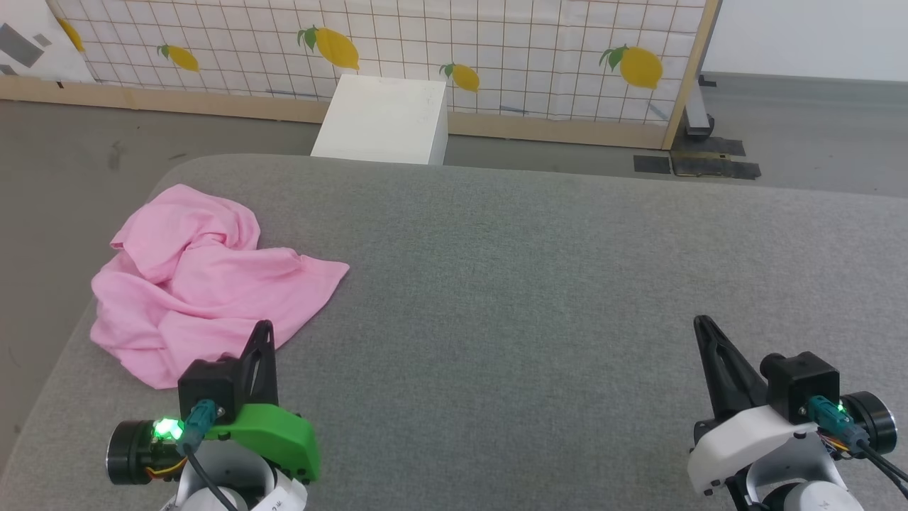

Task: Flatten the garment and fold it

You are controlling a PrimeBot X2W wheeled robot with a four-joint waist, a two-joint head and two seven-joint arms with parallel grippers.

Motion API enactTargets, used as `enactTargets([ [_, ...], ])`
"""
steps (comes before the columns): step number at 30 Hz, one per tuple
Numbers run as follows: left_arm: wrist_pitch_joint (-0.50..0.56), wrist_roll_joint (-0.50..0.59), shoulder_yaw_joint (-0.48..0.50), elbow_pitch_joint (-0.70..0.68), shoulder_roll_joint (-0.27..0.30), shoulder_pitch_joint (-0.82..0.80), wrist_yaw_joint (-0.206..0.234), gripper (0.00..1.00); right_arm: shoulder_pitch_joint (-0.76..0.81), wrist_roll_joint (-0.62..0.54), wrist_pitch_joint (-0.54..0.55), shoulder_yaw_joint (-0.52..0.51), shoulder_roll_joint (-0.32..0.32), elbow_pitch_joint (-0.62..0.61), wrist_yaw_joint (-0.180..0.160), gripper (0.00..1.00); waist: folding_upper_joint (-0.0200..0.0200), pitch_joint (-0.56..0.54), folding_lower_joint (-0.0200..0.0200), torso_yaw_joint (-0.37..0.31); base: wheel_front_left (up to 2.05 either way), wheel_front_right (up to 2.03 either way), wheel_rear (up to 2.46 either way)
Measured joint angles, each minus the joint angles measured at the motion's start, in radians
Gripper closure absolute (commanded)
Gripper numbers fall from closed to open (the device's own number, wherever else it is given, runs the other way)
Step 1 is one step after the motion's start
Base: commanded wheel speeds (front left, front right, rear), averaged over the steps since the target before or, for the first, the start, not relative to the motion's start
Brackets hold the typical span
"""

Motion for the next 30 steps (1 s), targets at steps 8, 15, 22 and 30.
enactTargets([
  [8, 0.000, 0.000, 0.000, 0.000, 0.000, 0.000, 0.000, 1.00, 0.000, 0.000, 0.000, 0.000, 0.000, 0.000, 0.000, 1.00, 0.0000, 0.000, 0.0000, 0.000, 0.00, 0.00, 0.00],
  [15, 0.000, 0.000, 0.000, 0.000, 0.000, 0.000, 0.000, 1.00, 0.000, 0.000, 0.000, 0.000, 0.000, 0.000, 0.000, 1.00, 0.0000, 0.000, 0.0000, 0.000, 0.00, 0.00, 0.00],
  [22, 0.000, 0.000, 0.000, 0.000, 0.000, 0.000, 0.000, 1.00, 0.000, 0.000, 0.000, 0.000, 0.000, 0.000, 0.000, 1.00, 0.0000, 0.000, 0.0000, 0.000, 0.00, 0.00, 0.00],
  [30, 0.000, 0.000, 0.000, 0.000, 0.000, 0.000, 0.000, 1.00, 0.000, 0.000, 0.000, 0.000, 0.000, 0.000, 0.000, 1.00, 0.0000, 0.000, 0.0000, 0.000, 0.00, 0.00, 0.00],
])
